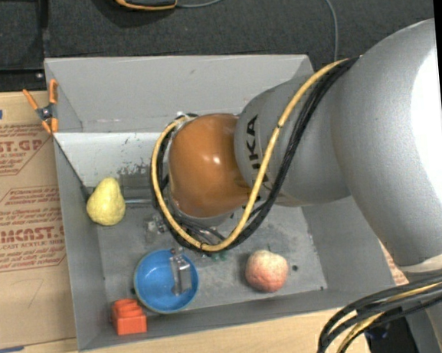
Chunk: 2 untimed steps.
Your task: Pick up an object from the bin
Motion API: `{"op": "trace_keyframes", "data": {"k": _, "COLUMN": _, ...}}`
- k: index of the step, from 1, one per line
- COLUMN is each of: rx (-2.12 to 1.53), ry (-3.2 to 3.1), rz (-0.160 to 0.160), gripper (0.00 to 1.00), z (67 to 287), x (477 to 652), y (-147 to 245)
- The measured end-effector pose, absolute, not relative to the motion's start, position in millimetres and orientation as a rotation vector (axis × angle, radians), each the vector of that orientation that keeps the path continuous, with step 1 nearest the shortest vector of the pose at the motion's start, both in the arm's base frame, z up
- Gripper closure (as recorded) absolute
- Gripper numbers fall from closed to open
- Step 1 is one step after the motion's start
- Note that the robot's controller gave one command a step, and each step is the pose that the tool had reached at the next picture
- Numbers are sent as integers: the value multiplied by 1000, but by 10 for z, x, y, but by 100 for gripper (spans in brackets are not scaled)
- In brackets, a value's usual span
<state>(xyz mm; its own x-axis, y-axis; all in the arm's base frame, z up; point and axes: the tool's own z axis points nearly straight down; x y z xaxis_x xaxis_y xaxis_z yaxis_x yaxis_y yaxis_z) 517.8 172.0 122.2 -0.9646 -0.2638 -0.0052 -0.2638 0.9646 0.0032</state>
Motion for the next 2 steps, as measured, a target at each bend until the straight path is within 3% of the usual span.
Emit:
{"op": "trace_keyframes", "data": {"k": 1, "rx": -644, "ry": 3085, "rz": 4, "gripper": 0, "z": 736, "x": 5177, "y": 1800}}
{"op": "trace_keyframes", "data": {"k": 2, "rx": -753, "ry": 3038, "rz": 8, "gripper": 0, "z": 708, "x": 5090, "y": 1688}}
